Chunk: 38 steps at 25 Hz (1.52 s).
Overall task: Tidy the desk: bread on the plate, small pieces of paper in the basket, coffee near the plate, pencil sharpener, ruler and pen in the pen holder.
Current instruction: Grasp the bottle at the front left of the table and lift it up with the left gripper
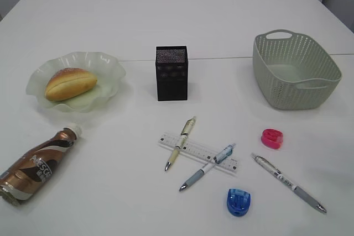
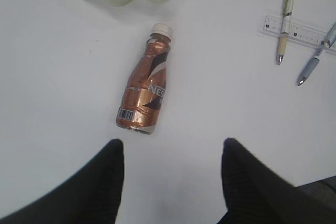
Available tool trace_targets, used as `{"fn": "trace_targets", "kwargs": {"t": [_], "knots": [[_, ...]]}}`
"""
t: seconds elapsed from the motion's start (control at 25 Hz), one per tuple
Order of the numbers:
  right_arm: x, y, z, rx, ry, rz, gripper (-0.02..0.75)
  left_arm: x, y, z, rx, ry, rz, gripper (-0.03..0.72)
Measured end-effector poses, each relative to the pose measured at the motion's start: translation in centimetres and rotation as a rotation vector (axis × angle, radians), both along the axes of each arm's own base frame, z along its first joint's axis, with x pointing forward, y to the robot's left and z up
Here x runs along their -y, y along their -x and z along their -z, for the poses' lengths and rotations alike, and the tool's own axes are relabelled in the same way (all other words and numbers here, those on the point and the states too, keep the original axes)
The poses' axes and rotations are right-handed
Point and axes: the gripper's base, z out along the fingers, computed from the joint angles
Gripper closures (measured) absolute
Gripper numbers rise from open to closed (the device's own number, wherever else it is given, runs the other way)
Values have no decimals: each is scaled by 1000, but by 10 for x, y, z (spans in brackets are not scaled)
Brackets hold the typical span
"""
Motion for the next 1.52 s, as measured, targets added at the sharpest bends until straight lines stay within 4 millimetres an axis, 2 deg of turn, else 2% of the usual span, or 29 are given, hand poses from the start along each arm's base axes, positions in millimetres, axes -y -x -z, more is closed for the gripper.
{"fn": "trace_targets", "kwargs": {"t": [0.36, 0.64, 1.0, 1.52], "knots": [[17, -7, 30, -42, -38, 64, 166, 0, 0, 0, 1, -3, -1, 262], [18, -13, 31, 13, -33, 60, 166, 0, 0, 0, 1, -3, -1, 262], [20, -16, 50, -34, -32, 49, 166, 0, 0, 0, 1, -3, -1, 262], [21, -20, 57, -12, -26, 40, 166, -1, 2, -1, 8, -1, -1, 262]]}}
